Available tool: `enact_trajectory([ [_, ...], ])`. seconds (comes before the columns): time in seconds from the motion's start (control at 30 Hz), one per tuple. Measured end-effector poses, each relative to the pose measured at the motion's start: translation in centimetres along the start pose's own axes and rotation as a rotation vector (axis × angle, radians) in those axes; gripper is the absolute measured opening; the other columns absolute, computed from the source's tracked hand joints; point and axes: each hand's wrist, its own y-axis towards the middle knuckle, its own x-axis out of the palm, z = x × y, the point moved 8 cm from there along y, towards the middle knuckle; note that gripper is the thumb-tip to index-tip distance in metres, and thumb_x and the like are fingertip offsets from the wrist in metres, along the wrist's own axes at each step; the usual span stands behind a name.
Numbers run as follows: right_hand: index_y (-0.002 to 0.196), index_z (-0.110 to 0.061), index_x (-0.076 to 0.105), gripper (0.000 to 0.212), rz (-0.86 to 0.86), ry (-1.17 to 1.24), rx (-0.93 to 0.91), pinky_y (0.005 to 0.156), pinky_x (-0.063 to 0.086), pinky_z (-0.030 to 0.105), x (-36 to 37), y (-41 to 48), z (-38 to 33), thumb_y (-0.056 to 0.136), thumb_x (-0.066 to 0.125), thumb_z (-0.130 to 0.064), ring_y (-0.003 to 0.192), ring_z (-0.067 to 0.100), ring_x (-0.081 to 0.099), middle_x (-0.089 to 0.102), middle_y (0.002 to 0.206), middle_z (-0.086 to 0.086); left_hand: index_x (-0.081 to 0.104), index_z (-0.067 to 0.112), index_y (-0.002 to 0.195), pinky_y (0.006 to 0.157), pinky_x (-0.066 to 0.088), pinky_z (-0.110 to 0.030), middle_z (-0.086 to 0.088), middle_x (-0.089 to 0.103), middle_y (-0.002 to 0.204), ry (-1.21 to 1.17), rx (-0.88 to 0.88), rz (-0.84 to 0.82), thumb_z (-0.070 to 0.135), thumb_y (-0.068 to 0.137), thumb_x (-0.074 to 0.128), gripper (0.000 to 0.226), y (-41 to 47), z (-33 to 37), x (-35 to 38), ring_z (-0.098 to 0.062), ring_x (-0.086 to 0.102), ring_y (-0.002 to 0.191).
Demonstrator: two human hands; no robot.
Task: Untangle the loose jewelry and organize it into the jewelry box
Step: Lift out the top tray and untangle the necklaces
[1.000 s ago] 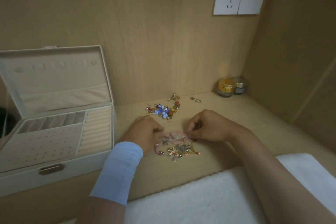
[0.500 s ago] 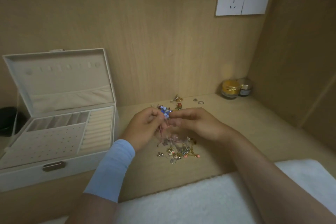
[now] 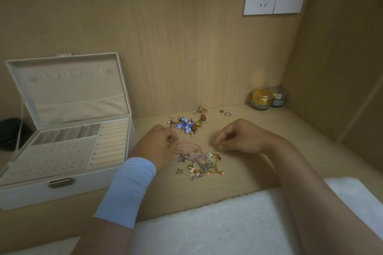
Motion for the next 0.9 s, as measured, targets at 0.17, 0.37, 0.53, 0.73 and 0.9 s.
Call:
enact_trajectory([
  [0.17,0.091,-0.025,0.081,0.018,-0.071,-0.001,0.022,0.073,0.046,0.008,0.9,-0.3,-0.3,0.075,0.087,-0.018,0.071,-0.007,0.062,0.076,0.081,-0.008,0.071,0.033,0.107,0.098,0.036,-0.026,0.014,0.057,0.112,-0.034,0.263,0.071,0.026,0.094,0.056,0.021,-0.2,4.8,0.6,-0.008,0.044,0.11],
  [0.37,0.08,-0.027,0.08,0.01,-0.015,-0.091,0.02,0.072,0.047,0.014,0.7,0.4,0.3,0.078,0.082,-0.018,0.067,-0.009,0.061,0.075,0.075,-0.012,0.072,0.035,0.106,0.097,0.041,-0.031,0.013,0.062,0.105,0.073,0.261,-0.129,0.039,0.089,0.065,0.019,0.1,4.6,3.9,-0.01,0.047,0.107],
  [0.53,0.087,-0.028,0.08,0.013,-0.022,-0.043,-0.02,0.067,0.043,0.011,2.1,0.8,-0.7,0.075,0.085,-0.027,0.063,-0.009,0.058,0.069,0.07,-0.017,0.075,0.031,0.093,0.088,0.044,-0.029,0.009,0.063,0.09,0.009,0.256,-0.067,0.027,0.086,0.071,0.01,0.2,3.9,3.2,-0.009,0.052,0.091],
  [0.73,0.088,-0.031,0.08,0.011,0.011,-0.05,-0.051,0.067,0.044,0.013,2.6,1.2,-1.2,0.079,0.078,-0.025,0.064,-0.011,0.059,0.069,0.068,-0.021,0.074,0.026,0.098,0.086,0.041,-0.022,0.011,0.064,0.091,-0.042,0.243,-0.036,0.024,0.084,0.073,0.014,0.0,3.3,3.2,-0.007,0.053,0.09],
  [0.9,0.082,-0.026,0.081,0.011,0.01,0.022,-0.107,0.072,0.05,0.019,3.4,1.1,-2.3,0.074,0.086,-0.02,0.067,-0.007,0.062,0.074,0.072,-0.015,0.073,0.027,0.099,0.084,0.045,-0.023,0.01,0.064,0.092,-0.103,0.22,-0.056,0.023,0.083,0.074,0.017,0.1,2.9,3.1,-0.007,0.056,0.09],
])
